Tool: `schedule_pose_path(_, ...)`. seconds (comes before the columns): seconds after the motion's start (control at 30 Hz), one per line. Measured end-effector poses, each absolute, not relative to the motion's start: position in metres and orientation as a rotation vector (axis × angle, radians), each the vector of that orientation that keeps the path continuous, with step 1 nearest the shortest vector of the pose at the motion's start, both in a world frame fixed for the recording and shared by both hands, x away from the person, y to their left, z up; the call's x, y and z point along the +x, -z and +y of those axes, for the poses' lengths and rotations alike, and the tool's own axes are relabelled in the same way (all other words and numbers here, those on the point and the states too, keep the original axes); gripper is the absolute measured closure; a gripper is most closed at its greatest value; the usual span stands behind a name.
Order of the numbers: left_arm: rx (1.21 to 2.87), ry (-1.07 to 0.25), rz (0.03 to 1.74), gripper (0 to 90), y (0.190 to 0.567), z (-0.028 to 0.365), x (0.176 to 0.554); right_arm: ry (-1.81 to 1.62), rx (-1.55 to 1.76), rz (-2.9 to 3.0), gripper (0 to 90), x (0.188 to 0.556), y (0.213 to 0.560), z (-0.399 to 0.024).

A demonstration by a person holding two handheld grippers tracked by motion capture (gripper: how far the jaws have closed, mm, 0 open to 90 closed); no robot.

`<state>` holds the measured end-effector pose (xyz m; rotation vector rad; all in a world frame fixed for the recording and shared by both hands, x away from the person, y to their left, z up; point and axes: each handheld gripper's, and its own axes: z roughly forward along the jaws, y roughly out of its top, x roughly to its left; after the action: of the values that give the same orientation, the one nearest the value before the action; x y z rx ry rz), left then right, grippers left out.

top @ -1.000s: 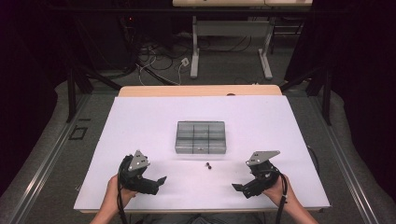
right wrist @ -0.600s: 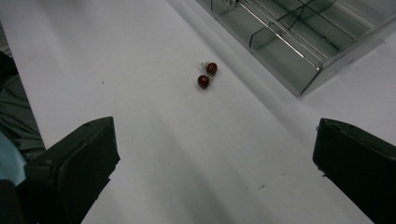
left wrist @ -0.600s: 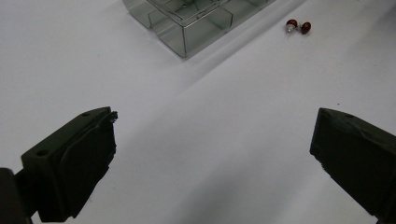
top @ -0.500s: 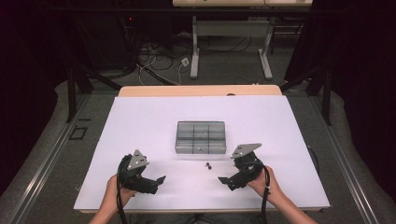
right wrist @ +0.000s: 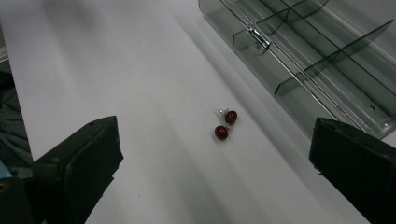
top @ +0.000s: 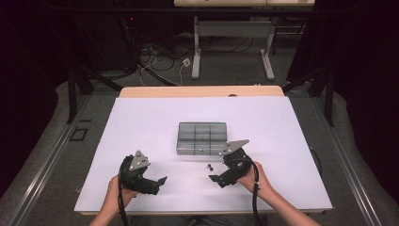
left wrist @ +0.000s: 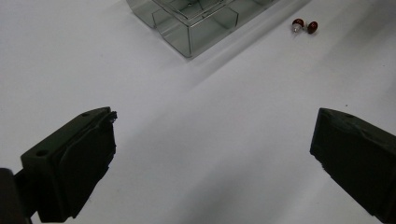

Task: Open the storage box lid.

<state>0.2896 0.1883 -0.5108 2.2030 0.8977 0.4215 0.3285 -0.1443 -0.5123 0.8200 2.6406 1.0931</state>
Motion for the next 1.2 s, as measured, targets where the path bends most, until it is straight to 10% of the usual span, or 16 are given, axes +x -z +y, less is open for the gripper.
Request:
schedule_pose_path(0.63,2.196,-0.421,0.904,0.0,0.513,0.187,0.291,-1.122,0.877,2.615,26.8,0.346,0.511,-0.124)
schedule_pose_path(1.2,2.191,-0.402,0.900,0.0,0.514,0.185,0.292,-1.050,1.006,2.600,67.6,0.365,0.527,-0.105)
